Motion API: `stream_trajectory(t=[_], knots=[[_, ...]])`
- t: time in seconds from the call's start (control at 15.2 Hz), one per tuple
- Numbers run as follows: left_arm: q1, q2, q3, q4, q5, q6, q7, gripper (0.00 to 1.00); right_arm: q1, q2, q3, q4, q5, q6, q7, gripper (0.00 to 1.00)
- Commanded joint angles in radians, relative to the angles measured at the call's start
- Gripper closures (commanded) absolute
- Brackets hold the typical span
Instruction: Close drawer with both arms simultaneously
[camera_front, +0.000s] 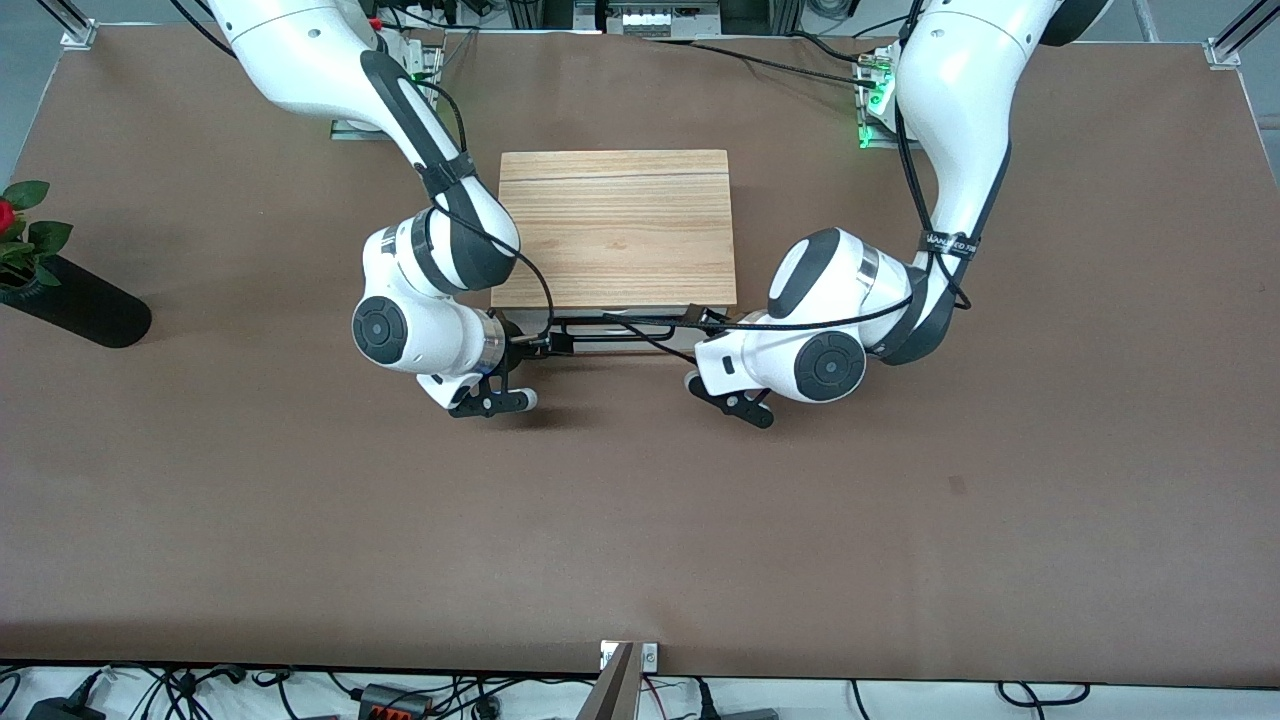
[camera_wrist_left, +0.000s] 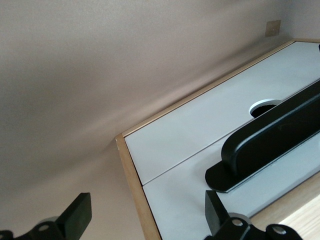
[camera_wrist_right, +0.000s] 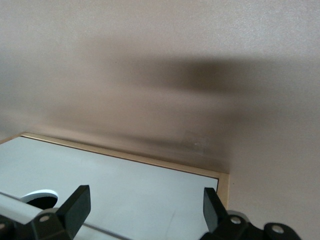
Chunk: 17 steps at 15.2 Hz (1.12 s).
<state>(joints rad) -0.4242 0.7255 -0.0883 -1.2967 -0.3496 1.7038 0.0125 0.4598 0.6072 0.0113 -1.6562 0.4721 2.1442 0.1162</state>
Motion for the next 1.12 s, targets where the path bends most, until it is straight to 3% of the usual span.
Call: stream_trajectory(t=[0.0, 0.2, 0.46, 0.72, 0.86, 1.05], knots=[[0.007, -0.014, 0.004, -0.004, -0.02, -0.033, 0.018, 0.0, 0.005, -0.038, -0.001, -0.016, -0.001, -0.03, 0.0, 0.0], [0.011, -0.015, 0.019, 0.017, -0.015, -0.006, 0.02, 0.0, 0.0, -0.056, -0.004, -0.002, -0.061, -0.03, -0.001, 0.0], [0.097, -0.026, 0.018, 0.053, -0.019, 0.036, 0.021, 0.0, -0.003, -0.099, -0.025, 0.024, -0.135, -0.032, -0.004, 0.0], [0.176, -0.087, 0.004, 0.054, -0.019, 0.034, 0.018, 0.0, -0.001, -0.173, -0.12, 0.036, -0.167, -0.1, -0.012, 0.0], [0.185, -0.153, 0.021, 0.053, -0.006, 0.028, 0.014, 0.0, 0.0, -0.216, -0.184, 0.064, -0.293, -0.199, -0.012, 0.0], [0.301, -0.219, 0.013, 0.051, -0.009, -0.082, 0.021, 0.0, 0.0, -0.303, -0.231, 0.099, -0.452, -0.387, -0.015, 0.0]])
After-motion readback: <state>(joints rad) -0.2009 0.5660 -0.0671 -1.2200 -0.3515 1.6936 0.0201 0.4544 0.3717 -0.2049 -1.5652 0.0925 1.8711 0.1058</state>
